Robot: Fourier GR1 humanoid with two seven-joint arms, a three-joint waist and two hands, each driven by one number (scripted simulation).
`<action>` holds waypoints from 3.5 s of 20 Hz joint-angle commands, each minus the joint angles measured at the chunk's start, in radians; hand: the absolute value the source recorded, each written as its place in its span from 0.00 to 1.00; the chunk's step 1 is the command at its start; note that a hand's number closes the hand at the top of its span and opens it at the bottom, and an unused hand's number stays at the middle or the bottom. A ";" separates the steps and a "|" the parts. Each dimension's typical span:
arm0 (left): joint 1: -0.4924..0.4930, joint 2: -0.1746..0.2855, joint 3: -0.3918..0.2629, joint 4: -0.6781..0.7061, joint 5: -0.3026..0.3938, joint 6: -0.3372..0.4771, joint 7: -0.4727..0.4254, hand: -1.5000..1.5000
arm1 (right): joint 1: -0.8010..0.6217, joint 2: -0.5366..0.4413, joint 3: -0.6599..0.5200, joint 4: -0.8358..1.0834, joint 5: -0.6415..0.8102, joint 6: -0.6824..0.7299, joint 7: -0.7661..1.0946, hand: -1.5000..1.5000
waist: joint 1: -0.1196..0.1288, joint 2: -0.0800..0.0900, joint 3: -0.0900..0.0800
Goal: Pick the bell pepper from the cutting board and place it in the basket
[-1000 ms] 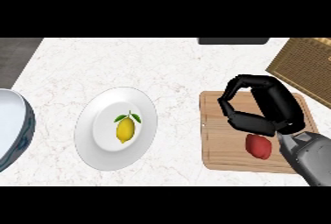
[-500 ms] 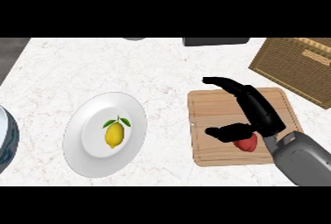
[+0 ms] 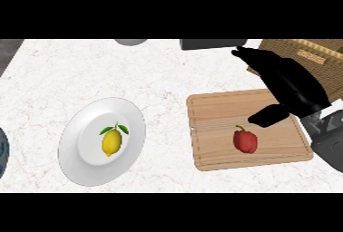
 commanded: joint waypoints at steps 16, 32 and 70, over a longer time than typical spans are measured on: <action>-0.208 -0.109 -0.093 -0.079 0.002 -0.033 -0.035 0.50 | -0.241 -0.109 0.036 -0.194 -0.268 0.605 0.485 0.00 | -0.048 0.021 -0.024; -0.263 -0.169 -0.107 -0.063 -0.055 -0.030 -0.024 0.50 | -0.173 -0.034 0.080 -0.268 -0.296 0.509 0.607 0.00 | -0.022 0.035 -0.016; -0.339 -0.236 -0.066 -0.043 -0.102 -0.087 0.023 0.50 | 0.072 0.019 0.234 -0.139 0.009 0.368 0.535 0.00 | 0.014 0.052 -0.014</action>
